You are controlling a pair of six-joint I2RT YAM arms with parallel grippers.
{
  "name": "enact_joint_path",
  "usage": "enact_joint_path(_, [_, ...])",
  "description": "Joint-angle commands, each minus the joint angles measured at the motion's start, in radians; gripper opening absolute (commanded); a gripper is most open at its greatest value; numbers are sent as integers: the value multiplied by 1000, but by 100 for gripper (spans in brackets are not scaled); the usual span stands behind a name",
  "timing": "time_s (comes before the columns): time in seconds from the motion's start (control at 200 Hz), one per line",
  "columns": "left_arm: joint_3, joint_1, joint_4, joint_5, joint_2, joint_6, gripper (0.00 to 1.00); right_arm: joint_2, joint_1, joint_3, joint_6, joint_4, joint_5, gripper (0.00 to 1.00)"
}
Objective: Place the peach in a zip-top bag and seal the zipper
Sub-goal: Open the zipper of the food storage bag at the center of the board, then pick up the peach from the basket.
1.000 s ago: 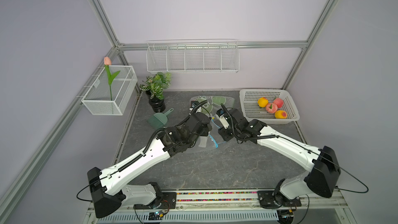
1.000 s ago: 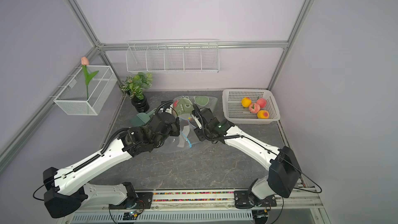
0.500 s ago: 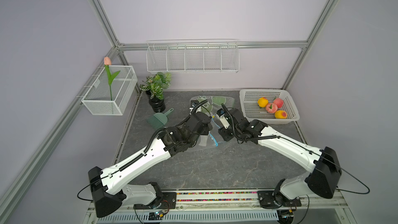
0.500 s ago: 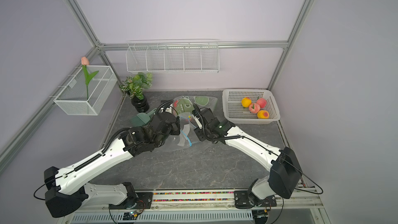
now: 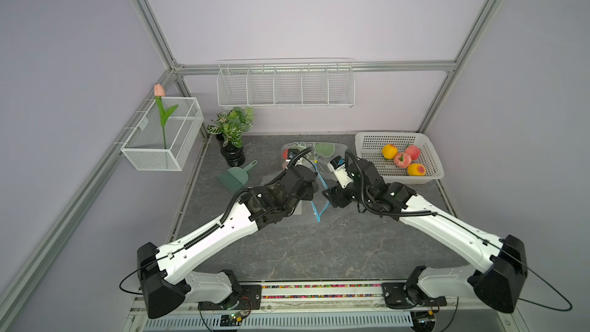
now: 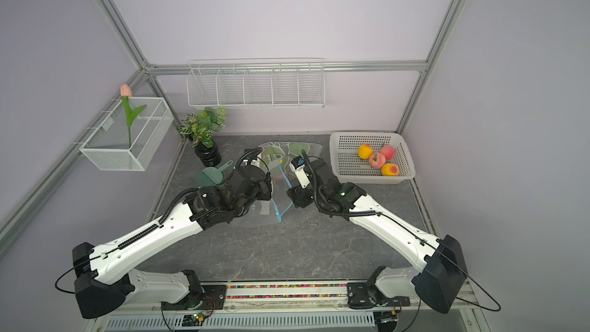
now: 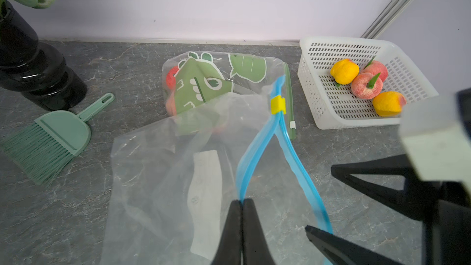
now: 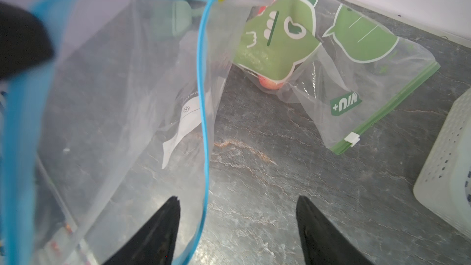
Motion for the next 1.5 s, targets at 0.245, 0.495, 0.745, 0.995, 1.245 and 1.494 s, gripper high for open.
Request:
enact_joint_path(0.245, [5, 4, 46, 104, 21, 10, 0, -117, -215, -39, 12, 62, -52, 81])
enact_joint_path(0.495, [2, 4, 54, 127, 20, 8, 0, -34, -453, 30, -58, -17, 32, 81])
enact_joint_path(0.745, [1, 4, 56, 136, 11, 13, 0, 151, -678, 144, -90, -53, 31, 81])
enact_joint_path(0.995, [6, 4, 51, 121, 12, 19, 0, 342, -835, 278, -90, -123, 88, 81])
enact_joint_path(1.245, [14, 3, 49, 123, 21, 25, 0, 487, -942, 362, -114, -179, 75, 82])
enact_joint_path(1.494, [17, 4, 53, 124, 32, 28, 0, 583, -995, 424, -139, -226, 55, 83])
